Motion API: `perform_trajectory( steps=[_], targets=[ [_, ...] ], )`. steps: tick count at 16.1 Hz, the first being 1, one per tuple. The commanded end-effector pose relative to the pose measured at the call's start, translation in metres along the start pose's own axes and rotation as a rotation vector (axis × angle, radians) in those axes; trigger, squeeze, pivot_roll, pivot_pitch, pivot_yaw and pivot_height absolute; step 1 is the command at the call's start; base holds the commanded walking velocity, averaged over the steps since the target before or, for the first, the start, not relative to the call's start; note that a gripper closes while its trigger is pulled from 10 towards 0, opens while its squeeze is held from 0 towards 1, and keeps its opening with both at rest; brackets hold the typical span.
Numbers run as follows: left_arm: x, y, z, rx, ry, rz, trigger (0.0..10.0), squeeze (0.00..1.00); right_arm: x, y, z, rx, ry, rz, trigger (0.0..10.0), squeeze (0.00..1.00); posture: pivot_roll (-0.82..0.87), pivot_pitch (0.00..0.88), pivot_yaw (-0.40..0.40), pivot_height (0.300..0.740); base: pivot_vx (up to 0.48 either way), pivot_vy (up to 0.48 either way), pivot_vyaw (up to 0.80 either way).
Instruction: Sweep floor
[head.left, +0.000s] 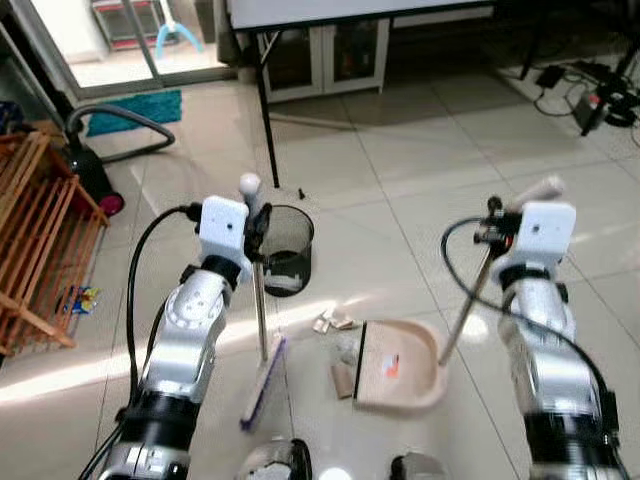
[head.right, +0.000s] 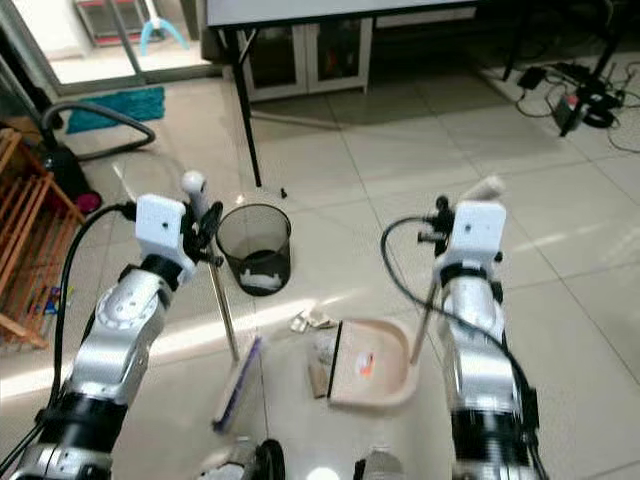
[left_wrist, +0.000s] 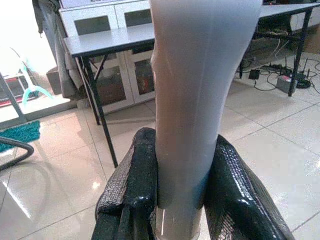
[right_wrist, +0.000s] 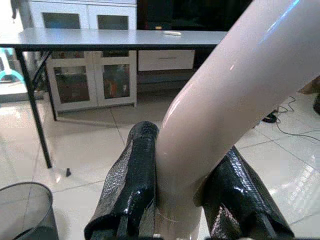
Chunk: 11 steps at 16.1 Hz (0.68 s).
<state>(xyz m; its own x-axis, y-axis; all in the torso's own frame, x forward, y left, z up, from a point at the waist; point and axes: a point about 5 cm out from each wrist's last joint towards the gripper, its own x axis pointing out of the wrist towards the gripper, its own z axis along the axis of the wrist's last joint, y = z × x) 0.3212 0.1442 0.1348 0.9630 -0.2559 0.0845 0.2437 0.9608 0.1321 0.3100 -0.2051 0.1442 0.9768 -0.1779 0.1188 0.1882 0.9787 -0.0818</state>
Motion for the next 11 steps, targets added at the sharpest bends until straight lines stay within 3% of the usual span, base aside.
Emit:
perform_trajectory(
  steps=[1, 8, 11],
  targets=[
    [0.005, 0.006, 0.008, 0.052, -0.047, 0.015, 10.0, 0.00, 0.007, -0.005, 0.007, -0.017, -0.046, -0.021, 10.0, 0.00, -0.01, 0.171, 0.082, 0.740, 0.000, 0.000, 0.00],
    [0.011, 0.014, 0.001, 0.075, -0.097, 0.070, 10.0, 0.00, 0.026, -0.010, -0.005, -0.135, -0.056, -0.023, 10.0, 0.00, 0.05, 0.297, 0.073, 0.740, 0.000, 0.000, 0.00],
    [0.015, 0.017, 0.000, 0.080, -0.149, 0.082, 10.0, 0.00, 0.031, -0.007, 0.000, -0.177, -0.117, -0.029, 10.0, 0.00, 0.04, 0.336, 0.073, 0.740, 0.000, 0.000, 0.00]
  ],
)
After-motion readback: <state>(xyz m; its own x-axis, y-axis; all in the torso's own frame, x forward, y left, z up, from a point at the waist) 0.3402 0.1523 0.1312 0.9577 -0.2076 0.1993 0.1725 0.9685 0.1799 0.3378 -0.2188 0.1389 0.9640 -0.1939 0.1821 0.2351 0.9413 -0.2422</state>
